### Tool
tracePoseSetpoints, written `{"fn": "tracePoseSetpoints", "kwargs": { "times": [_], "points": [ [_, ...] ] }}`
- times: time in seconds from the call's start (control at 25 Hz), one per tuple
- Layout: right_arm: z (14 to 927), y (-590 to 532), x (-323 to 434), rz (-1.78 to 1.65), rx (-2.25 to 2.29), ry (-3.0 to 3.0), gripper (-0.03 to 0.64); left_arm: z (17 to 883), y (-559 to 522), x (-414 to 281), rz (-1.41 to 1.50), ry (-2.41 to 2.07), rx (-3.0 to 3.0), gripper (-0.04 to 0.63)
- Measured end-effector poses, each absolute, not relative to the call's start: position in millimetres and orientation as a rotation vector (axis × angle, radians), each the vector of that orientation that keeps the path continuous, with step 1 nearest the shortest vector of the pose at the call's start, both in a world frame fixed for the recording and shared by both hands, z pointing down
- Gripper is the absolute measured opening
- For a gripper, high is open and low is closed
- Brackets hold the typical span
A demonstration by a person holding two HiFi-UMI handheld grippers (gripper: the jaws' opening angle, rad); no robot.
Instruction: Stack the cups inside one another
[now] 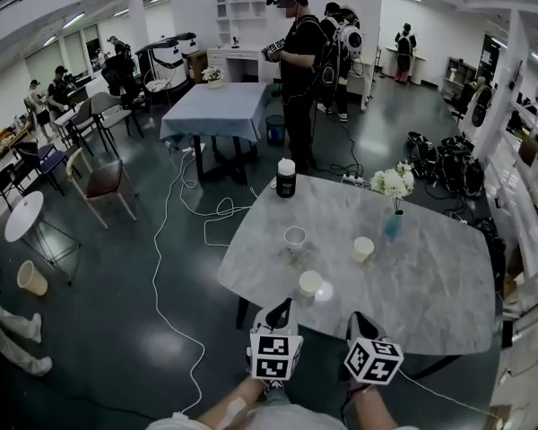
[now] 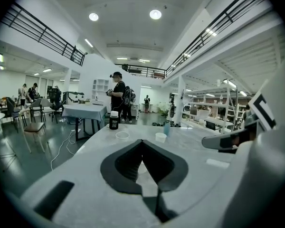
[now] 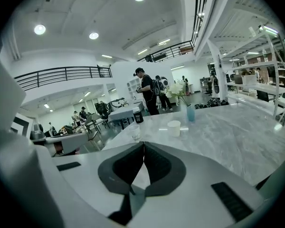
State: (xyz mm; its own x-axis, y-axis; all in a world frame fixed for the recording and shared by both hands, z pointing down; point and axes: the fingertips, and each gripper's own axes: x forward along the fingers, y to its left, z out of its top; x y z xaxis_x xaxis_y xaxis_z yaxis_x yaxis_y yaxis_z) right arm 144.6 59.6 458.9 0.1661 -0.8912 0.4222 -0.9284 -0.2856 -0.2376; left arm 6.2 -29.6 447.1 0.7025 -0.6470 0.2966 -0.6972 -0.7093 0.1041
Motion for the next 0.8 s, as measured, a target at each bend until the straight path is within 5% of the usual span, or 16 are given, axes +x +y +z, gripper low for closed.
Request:
{"fn": "tracePoseSetpoints", "kwargs": {
  "times": [0.8],
  "points": [
    [487.3,-29.5,182.3,0.864,2.302,-1.811,0.008,479.9,-118.1,23.2,0.439,-1.126,2.604,-0.005]
  ]
}}
